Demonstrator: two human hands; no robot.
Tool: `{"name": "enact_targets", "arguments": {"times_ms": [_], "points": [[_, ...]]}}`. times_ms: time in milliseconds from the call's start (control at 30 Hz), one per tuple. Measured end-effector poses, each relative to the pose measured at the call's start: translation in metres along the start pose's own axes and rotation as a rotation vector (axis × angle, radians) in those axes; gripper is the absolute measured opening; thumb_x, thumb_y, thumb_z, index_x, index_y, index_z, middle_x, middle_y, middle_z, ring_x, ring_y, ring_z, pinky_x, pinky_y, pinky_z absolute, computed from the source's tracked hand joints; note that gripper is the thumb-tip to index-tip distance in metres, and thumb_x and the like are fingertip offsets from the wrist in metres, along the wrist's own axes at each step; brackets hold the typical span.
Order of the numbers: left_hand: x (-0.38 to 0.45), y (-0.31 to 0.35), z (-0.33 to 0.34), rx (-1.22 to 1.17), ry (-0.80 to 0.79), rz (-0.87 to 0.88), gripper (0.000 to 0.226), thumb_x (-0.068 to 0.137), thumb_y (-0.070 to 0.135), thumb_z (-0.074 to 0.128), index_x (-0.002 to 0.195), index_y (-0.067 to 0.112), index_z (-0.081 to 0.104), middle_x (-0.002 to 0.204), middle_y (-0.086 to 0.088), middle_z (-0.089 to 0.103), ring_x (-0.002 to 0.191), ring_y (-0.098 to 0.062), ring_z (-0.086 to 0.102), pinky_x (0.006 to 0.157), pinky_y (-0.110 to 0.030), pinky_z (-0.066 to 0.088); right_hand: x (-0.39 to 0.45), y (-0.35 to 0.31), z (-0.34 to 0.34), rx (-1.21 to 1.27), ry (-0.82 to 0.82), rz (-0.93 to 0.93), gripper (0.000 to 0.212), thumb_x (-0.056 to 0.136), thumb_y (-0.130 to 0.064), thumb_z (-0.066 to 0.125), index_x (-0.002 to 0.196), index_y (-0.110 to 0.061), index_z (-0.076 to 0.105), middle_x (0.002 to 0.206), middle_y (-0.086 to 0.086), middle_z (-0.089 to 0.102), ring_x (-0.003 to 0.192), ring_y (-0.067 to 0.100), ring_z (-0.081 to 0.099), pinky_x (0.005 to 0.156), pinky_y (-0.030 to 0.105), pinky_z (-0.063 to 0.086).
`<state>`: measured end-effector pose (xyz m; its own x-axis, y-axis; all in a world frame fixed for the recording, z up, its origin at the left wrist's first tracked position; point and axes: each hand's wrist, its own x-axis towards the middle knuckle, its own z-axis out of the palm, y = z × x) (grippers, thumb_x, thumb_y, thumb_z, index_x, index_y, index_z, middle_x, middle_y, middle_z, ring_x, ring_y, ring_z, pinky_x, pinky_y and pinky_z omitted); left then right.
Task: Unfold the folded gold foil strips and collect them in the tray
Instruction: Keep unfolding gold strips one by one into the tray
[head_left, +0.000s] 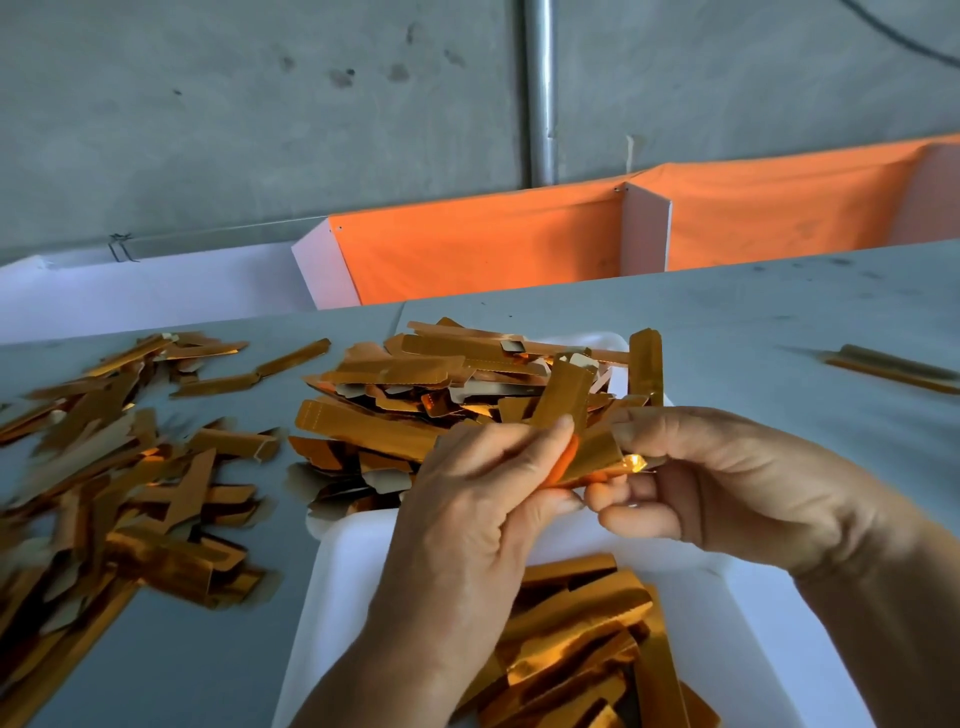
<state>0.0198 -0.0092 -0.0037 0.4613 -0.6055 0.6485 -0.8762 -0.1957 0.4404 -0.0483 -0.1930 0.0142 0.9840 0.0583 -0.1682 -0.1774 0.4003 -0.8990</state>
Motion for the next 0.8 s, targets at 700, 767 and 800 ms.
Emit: {"name": "enact_targets", "arguments": {"times_ms": [700, 767, 800], "points": [[0.001, -0.011, -0.006, -0.306, -0.028, -0.209, 0.039, 0.08, 0.01, 0.069, 0.108, 0.036, 0.066, 0.113, 0.026, 0.062, 0.109, 0.007, 0.056, 0.085, -0.005, 0.043, 0.002, 0.002, 0.0, -0.178, 0.105, -0.126, 0.011, 0.069, -0.017, 0.068, 0.077, -0.017, 0.076, 0.073, 0.016, 0.071, 0.067, 0.02, 0.072, 0.048, 0.02, 0.053], [0.001, -0.009, -0.008, -0.335, -0.045, -0.22, 0.037, 0.08, 0.016, 0.068, 0.11, 0.037, 0.065, 0.113, 0.025, 0.061, 0.109, 0.006, 0.055, 0.085, -0.004, 0.042, 0.002, 0.003, 0.001, -0.17, 0.118, -0.172, 0.01, 0.07, -0.016, 0.068, 0.079, -0.015, 0.071, 0.074, 0.018, 0.071, 0.067, 0.022, 0.072, 0.048, 0.022, 0.054], [0.001, -0.008, -0.008, -0.349, -0.054, -0.23, 0.036, 0.08, 0.019, 0.067, 0.11, 0.039, 0.064, 0.113, 0.025, 0.061, 0.109, 0.005, 0.056, 0.084, -0.005, 0.042, 0.002, 0.003, 0.002, -0.168, 0.123, -0.194, 0.011, 0.069, -0.017, 0.069, 0.08, -0.014, 0.068, 0.074, 0.019, 0.07, 0.068, 0.023, 0.072, 0.048, 0.022, 0.054]]}}
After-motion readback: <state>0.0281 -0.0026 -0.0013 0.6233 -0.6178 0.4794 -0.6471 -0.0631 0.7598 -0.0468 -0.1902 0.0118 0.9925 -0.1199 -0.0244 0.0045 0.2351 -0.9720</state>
